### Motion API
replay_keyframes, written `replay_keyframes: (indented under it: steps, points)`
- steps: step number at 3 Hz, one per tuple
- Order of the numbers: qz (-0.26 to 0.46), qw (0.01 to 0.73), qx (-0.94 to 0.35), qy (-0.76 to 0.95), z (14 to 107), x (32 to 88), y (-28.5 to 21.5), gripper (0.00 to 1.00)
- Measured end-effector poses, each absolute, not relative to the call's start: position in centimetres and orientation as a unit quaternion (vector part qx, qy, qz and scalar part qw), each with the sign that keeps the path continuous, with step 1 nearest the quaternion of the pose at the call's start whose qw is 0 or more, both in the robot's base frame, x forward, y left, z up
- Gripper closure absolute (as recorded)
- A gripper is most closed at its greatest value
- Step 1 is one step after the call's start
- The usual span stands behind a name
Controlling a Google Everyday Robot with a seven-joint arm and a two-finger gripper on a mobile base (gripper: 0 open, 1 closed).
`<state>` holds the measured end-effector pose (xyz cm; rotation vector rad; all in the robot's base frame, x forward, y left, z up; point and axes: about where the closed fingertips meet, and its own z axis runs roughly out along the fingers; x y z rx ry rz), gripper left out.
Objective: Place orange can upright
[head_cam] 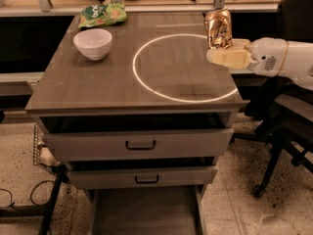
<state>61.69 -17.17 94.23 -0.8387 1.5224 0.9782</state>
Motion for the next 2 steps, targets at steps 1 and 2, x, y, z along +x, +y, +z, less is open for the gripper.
replay_keyframes:
  steps: [1, 2]
  points:
    - [0.412, 0.543, -0.353, 0.641, 94.2, 61.7, -17.2, 1.0]
    - [0.411, 0.552, -0.362, 0.629, 93.4, 62.9, -17.5, 1.0]
